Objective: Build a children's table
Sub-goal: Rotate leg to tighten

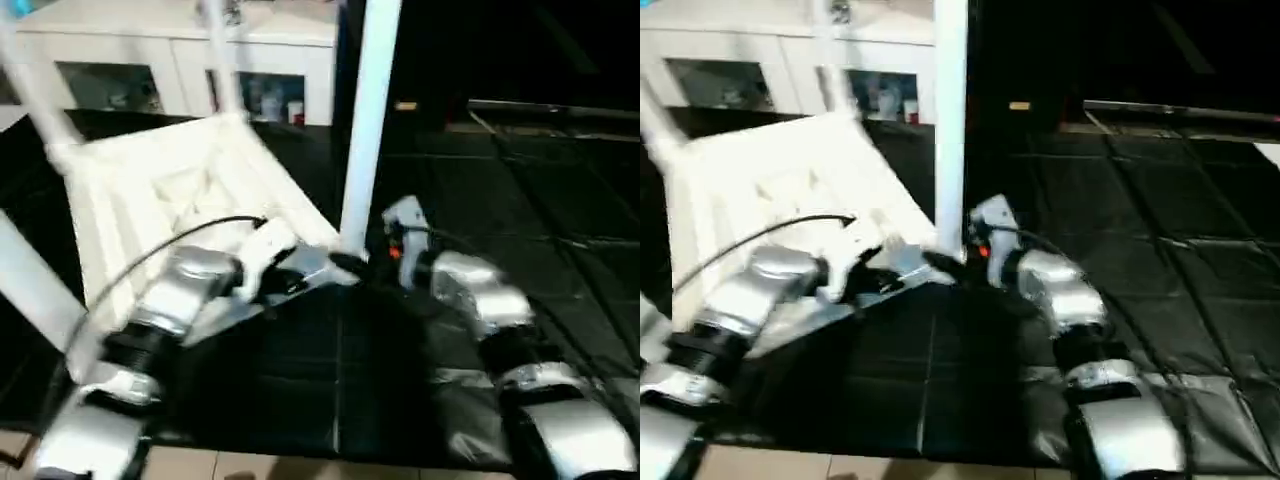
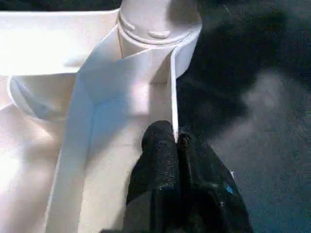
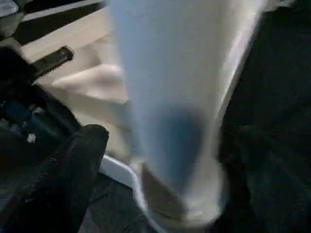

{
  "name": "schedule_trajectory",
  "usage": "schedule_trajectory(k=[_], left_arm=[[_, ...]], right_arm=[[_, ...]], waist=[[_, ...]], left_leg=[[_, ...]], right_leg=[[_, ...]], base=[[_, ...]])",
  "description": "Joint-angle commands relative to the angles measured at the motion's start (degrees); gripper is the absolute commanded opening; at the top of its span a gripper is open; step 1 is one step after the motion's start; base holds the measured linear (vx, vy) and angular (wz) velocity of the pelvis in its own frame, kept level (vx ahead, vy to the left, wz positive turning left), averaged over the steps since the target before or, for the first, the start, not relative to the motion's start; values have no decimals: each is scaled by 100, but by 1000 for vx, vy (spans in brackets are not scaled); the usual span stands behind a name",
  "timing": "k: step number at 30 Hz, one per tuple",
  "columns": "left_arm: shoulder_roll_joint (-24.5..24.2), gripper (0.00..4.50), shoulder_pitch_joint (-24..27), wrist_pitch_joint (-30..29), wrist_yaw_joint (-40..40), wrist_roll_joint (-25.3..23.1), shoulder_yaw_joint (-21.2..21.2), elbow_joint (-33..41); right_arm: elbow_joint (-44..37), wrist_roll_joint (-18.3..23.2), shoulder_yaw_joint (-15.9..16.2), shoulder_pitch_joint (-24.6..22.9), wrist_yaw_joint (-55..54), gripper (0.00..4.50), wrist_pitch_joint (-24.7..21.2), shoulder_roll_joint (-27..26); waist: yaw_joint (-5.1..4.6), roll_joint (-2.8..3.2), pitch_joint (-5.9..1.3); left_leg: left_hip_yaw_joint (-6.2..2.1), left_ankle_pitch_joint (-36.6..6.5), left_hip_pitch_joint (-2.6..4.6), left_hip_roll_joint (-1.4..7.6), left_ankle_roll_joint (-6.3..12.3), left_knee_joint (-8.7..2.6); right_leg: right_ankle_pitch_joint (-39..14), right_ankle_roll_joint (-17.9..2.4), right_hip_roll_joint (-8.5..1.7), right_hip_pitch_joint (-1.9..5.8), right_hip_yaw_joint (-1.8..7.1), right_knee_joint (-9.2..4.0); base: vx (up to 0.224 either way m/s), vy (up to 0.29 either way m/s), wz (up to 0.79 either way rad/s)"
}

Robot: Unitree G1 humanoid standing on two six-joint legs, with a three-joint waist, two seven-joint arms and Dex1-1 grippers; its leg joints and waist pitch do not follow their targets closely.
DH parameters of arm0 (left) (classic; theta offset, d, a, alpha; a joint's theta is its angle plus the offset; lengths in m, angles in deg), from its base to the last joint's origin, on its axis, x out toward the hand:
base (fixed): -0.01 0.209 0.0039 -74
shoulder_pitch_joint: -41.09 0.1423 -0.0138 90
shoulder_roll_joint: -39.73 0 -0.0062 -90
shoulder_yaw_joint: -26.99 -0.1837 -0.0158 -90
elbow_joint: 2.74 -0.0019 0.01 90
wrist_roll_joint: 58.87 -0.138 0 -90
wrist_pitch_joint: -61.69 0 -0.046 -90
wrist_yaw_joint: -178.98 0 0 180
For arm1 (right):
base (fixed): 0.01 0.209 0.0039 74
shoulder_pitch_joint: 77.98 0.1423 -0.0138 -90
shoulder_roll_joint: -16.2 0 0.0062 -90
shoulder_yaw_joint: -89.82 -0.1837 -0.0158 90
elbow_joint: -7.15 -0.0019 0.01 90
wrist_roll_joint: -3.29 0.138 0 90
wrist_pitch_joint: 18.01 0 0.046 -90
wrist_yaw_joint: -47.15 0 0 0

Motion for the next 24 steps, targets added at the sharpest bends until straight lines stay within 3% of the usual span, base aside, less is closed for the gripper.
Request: schedule_trajectory(k=[1, 2, 9, 13, 18, 24], left_arm=[[-164, 0, 8, 184, 604, 19, -226, 227], [-287, 0, 15, 349, 885, 36, -289, 239], [-522, 0, -6, 567, 1497, 82, -478, 257], [-730, 0, -17, 890, 2059, 48, -713, 271], [-763, 0, -24, 962, 2183, 47, -744, 267], [-752, 0, -2, 1039, 2204, 18, -746, 251]], right_arm=[[-55, 71, 52, 47, 507, 447, -73, 209], [-46, 73, 101, 79, 835, 447, -93, 362], [78, -13, 336, 202, 1481, 447, -82, 703], [169, -136, 566, 249, 2128, 447, 325, 846], [172, -117, 617, 241, 2437, 447, 409, 853], [277, 178, 575, 329, 2899, 396, 242, 702]], waist=[[16, 49, -406], [35, 25, -416], [96, 22, -404], [156, 26, -407], [172, 22, -402], [163, 4, -407]], left_leg=[[-46, -893, 67, 224, 313, -345], [-46, -896, 71, 219, 322, -341], [-39, -898, 61, 221, 289, -333], [-40, -937, 71, 227, 260, -334], [-42, -975, 76, 241, 274, -341], [-47, -926, 57, 236, 308, -333]], right_leg=[[-900, -1172, -529, 330, 358, -392], [-888, -1187, -527, 338, 352, -378], [-1086, -1168, -549, 329, 353, -392], [-1196, -1118, -545, 311, 354, -397], [-1169, -1165, -541, 306, 353, -390], [-1270, -1129, -547, 318, 348, -386]], base=[[0, 0, 0], [0, 0, 0], [0, 0, 0], [0, 0, 0], [0, 0, 0], [0, 0, 0]])
